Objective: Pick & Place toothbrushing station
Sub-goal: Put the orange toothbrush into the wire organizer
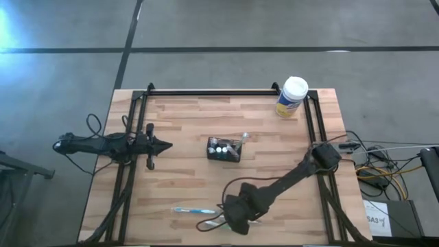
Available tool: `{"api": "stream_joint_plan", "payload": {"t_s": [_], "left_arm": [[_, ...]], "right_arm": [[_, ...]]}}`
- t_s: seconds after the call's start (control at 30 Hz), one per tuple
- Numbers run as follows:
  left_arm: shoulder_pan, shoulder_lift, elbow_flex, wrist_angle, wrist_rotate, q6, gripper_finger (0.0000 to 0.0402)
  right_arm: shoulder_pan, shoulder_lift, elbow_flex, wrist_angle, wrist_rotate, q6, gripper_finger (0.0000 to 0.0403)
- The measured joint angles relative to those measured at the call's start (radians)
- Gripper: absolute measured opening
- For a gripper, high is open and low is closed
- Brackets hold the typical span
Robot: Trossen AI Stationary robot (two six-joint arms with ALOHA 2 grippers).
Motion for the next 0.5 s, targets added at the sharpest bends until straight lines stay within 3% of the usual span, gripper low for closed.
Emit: {"api": "stream_joint_plan", "payload": {"t_s": [0.23, 0.5], "left_arm": [[0.000, 0.001, -0.001, 0.000, 0.006, -0.009, 0.0016], [0.001, 0.001, -0.002, 0.001, 0.009, -0.009, 0.0014]], "right_arm": [[0.000, 0.011, -0.047, 0.001, 0.021, 0.013, 0.0231], [-0.001, 0.013, -0.093, 0.025, 0.046, 0.015, 0.0186]]}}
